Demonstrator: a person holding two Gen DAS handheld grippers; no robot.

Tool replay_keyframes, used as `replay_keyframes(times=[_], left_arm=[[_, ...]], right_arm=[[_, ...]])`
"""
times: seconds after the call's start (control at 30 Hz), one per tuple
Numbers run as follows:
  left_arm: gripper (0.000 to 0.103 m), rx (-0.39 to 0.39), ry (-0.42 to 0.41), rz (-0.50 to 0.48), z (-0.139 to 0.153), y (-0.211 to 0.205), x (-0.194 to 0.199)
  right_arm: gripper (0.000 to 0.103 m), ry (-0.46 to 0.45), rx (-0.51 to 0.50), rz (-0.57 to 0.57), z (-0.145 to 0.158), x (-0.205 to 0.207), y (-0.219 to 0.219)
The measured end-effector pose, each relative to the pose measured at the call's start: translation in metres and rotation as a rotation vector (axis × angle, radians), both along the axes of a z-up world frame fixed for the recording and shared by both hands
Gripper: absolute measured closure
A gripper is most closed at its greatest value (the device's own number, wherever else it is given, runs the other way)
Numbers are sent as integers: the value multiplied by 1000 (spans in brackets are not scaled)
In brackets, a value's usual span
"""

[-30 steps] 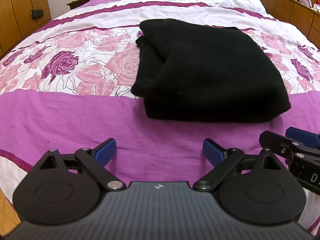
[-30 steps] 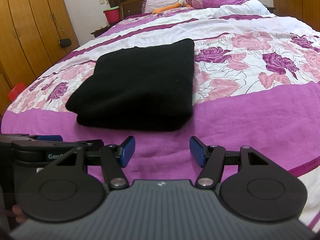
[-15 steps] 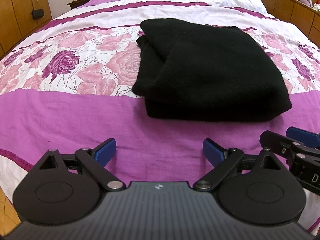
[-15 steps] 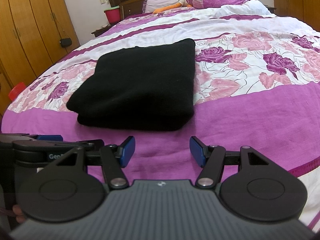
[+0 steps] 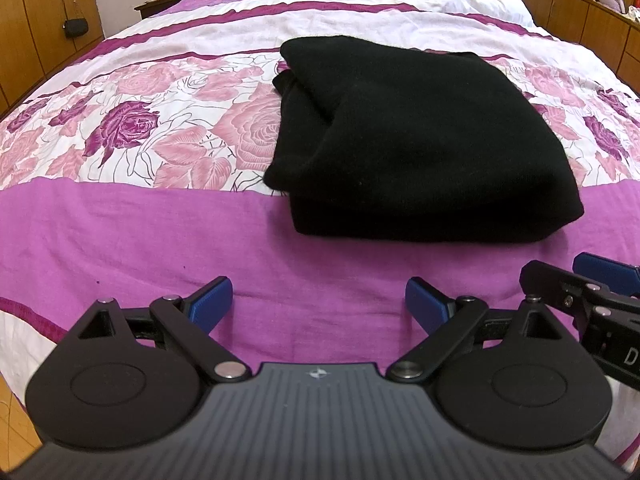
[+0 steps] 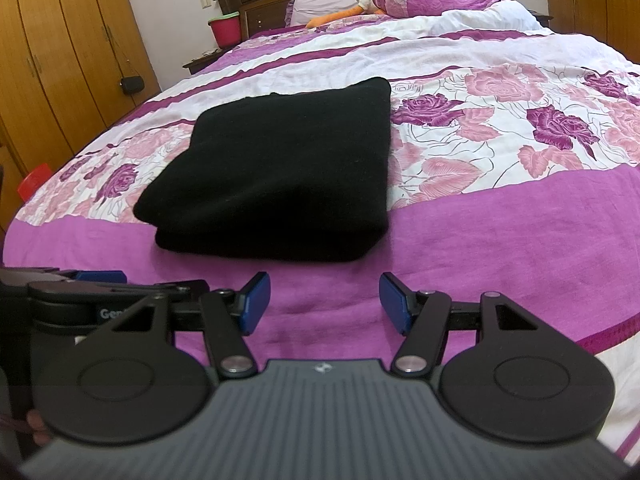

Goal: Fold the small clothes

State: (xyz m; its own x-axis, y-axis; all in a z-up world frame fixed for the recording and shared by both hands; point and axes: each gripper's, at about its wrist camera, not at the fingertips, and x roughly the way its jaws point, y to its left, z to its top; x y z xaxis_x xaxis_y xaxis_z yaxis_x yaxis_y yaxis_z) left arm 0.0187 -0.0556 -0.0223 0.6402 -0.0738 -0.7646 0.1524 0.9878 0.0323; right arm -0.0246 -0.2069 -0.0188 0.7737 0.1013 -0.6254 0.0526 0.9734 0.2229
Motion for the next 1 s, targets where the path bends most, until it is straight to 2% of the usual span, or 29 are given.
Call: replay_keyframes(times=[1.0], left_arm=[[7, 3, -3, -14, 0, -2, 1]], right_arm=[[41, -4, -5, 4, 2, 1, 1]])
